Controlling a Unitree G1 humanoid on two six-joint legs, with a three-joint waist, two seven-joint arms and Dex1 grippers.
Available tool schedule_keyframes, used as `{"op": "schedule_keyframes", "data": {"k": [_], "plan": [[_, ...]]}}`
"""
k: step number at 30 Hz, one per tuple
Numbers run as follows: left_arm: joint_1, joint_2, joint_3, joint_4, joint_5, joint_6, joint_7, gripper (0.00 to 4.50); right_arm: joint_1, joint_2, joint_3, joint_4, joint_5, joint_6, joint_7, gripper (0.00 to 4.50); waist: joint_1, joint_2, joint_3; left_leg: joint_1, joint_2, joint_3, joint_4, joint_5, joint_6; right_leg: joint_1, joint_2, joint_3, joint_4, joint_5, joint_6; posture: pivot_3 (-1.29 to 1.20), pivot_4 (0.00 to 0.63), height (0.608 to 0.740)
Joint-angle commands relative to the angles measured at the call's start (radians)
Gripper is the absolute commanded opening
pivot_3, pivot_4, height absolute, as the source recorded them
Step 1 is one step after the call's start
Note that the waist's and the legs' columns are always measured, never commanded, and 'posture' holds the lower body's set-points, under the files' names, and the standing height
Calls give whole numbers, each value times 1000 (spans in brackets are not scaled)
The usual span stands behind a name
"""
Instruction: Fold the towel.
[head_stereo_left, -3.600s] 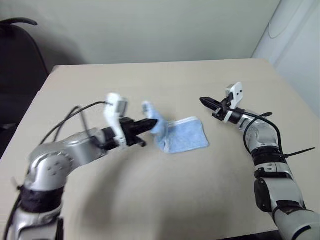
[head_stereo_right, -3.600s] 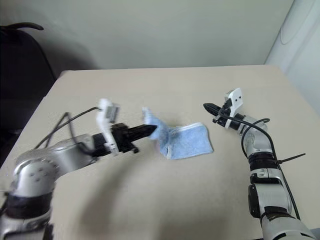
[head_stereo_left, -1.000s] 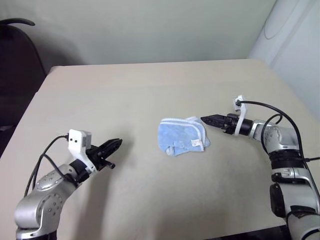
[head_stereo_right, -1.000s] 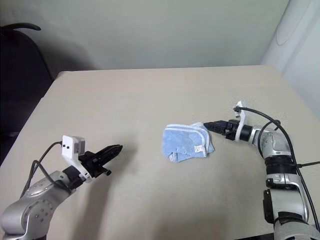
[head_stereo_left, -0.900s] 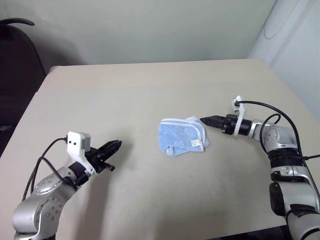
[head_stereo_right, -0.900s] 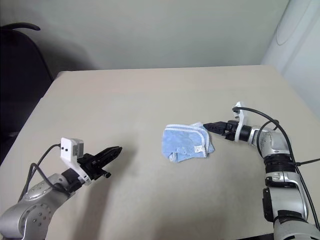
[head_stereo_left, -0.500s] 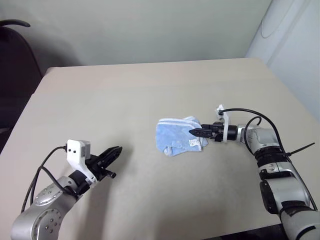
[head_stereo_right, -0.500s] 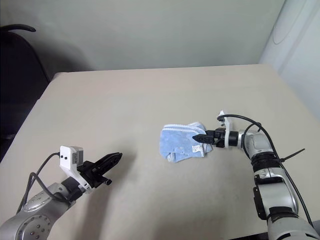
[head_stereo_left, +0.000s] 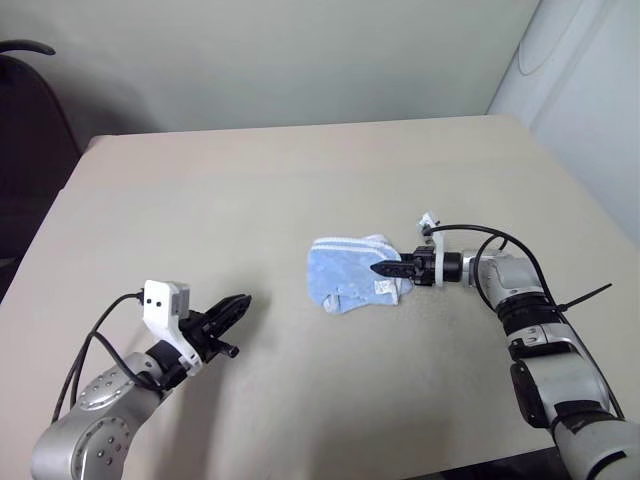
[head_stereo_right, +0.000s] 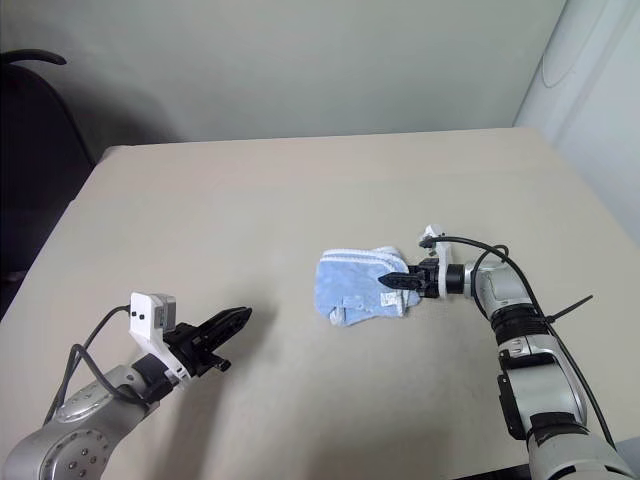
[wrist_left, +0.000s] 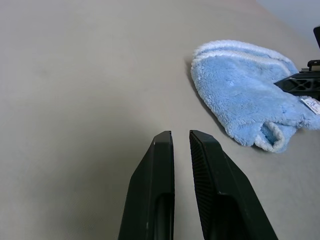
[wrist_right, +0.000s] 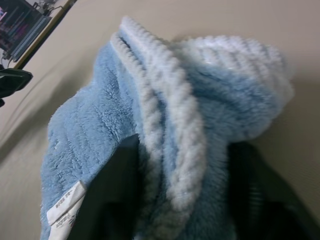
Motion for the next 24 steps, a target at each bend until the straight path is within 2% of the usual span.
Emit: {"op": "schedule_keyframes", "data": {"k": [1,4,5,9,15,20,24], "plan": [[-4,-8,-6,-19,-1,-28,0,643,12,-34,-64,-64,40,41,-11,1088,0,0,0,0,0,0,0,0,0,0,0,0,0,0,0,0,150,740],[-6,-14,-16,-17,2,-31,2,643,33,-57,-111,-117,71,82,-24,115,3,0,0,0,0,0,0,0,-1,0,0,0,0,0,0,0,150,740],[-6,-17,-20,-17,4,-32,2,643,40,-68,-141,-138,90,102,-35,47,4,0,0,0,0,0,0,0,-1,0,0,0,0,0,0,0,150,740],[-14,-22,-36,-9,8,-41,1,643,22,-116,-306,-172,181,202,-134,47,7,0,0,-1,0,0,1,1,-1,0,0,0,0,0,0,0,150,740],[-66,-22,-65,34,18,-47,-11,643,-74,-258,-506,25,180,158,-352,47,10,1,0,0,0,0,1,1,-1,0,0,0,0,0,0,0,150,740],[-128,-21,-91,78,25,-46,-20,643,-141,-352,-579,247,147,131,-547,47,12,1,0,0,0,0,-1,0,0,0,0,0,0,0,0,0,150,740],[-152,-25,-118,95,39,-45,-27,643,-161,-366,-583,383,119,95,-660,47,10,1,0,3,0,0,-4,-2,4,1,0,2,0,0,0,0,150,740]]}}
